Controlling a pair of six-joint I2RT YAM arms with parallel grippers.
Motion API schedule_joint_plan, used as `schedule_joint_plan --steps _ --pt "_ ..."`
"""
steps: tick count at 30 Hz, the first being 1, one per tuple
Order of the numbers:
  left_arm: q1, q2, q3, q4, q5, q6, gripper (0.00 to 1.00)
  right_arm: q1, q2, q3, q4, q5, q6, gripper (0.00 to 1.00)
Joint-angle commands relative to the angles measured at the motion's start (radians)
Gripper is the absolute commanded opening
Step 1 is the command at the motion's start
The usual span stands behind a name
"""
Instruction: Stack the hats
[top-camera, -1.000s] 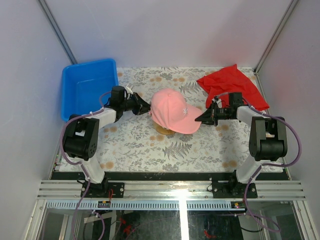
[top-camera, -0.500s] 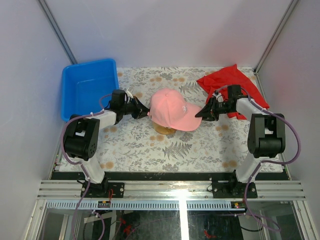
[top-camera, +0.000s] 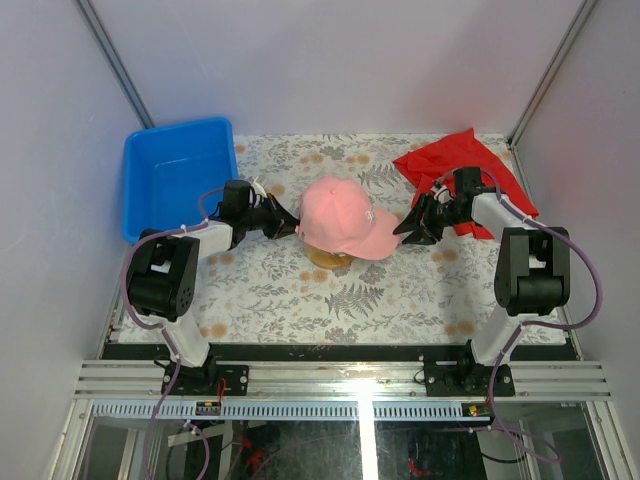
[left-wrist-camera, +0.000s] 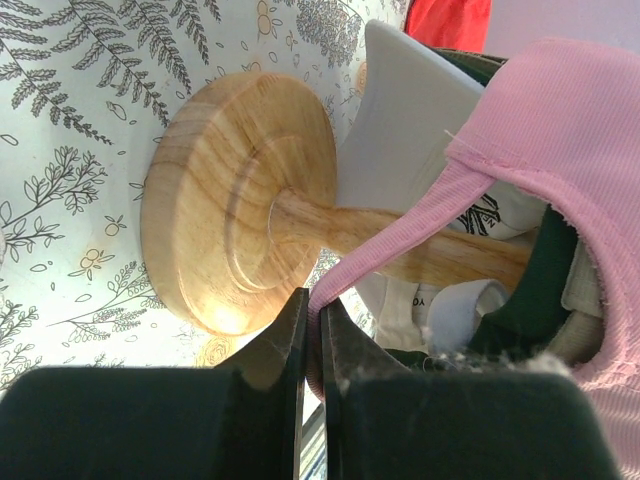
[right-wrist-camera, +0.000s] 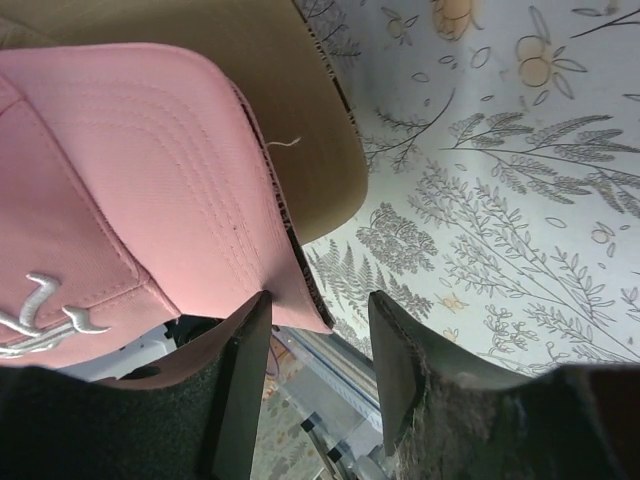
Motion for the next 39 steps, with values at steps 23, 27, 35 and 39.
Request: schedule_joint_plan --steps 23,27,35,39 --pt "0.043 -0.205 -0.062 -0.085 -0.127 -0.019 0.56 0.048 -0.102 0.054 -0.039 0.245 0.021 0.5" --pt "0.054 -0.244 -0.052 -0.093 -0.142 -0.036 0.58 0.048 -0.158 0.058 -0.063 0.247 0.019 0.51" --pt "0.096 -0.356 -0.047 -0.13 -0.19 -0.053 0.58 0.046 -0.255 0.087 -0.127 0.287 0.013 0.52" --pt "0.096 -0.455 0.014 -0.233 -0.28 0.001 0.58 0.046 -0.34 0.112 -0.155 0.319 0.018 0.53"
